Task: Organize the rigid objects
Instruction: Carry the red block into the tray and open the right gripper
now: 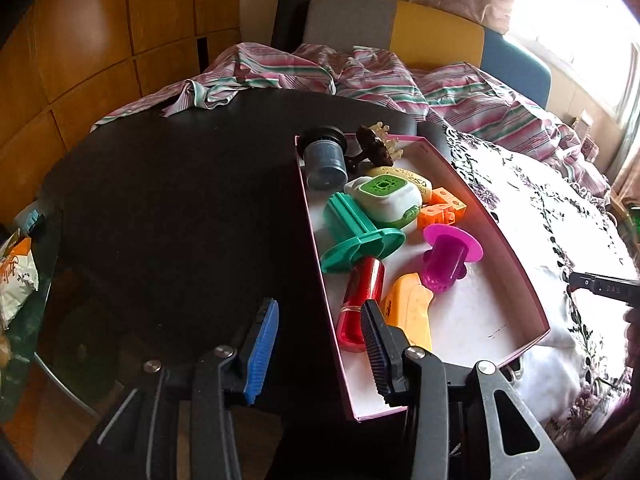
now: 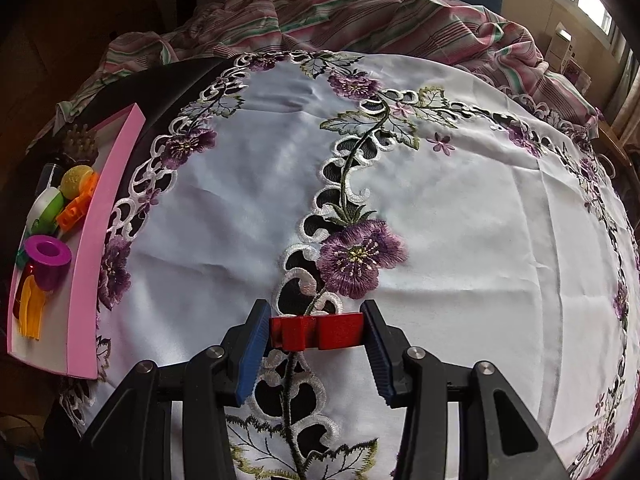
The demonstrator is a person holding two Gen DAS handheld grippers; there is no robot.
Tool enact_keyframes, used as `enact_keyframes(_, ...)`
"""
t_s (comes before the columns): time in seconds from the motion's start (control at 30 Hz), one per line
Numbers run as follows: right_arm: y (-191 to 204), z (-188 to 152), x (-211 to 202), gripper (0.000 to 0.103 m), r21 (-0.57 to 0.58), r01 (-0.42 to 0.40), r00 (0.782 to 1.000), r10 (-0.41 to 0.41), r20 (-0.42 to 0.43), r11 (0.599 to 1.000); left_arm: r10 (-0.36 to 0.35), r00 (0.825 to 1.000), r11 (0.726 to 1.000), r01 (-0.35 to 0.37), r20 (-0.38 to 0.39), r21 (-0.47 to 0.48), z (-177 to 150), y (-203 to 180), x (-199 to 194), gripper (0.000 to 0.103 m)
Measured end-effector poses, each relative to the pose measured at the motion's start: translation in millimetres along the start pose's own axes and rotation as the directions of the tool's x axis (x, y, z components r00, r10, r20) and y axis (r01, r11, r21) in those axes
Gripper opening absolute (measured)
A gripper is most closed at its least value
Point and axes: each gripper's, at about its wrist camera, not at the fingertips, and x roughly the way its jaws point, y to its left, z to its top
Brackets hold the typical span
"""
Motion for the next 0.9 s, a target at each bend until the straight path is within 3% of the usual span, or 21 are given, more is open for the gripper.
enact_keyframes(0.23,29.8,4.9,-29.3,0.046,-0.025,-0.152,0.986,0.153,0.070,0.988,0.006,1.000,1.000,-0.006,0.002,-0.017,0.2,3.5,1.2,0.047)
enact_keyframes(0.37,79.0,5.9,-53.0,0.046,-0.142,-0.237,0.963,0.252,0.100,0.961,0.007,1.000,0.999,-0.007,-0.006,-0.032,-0.8,7.4,3.5,0.047)
enact_keyframes(0.53,149.6,2.8,-66.9,0.046,-0.318,-0.319,0.931,0.357,0.070,0.893,0.009,1.000,0.999,-0.009,0.002,-0.044,-1.3,11.6,2.0,0.047)
enact_keyframes(0.77,214.5,0.3,-23.7,0.046,-0.474,-0.289,0.954,0.290,-0.072,0.832,0.010,1.000,0.998,-0.010,-0.003,-0.064,-2.6,19.5,2.8,0.049)
enact_keyframes(0.9,224.1,9.3,0.9,0.046,-0.479,-0.242,0.969,0.234,-0.077,0.844,0.010,1.000,0.997,-0.010,-0.008,-0.076,-3.8,22.9,4.7,0.049)
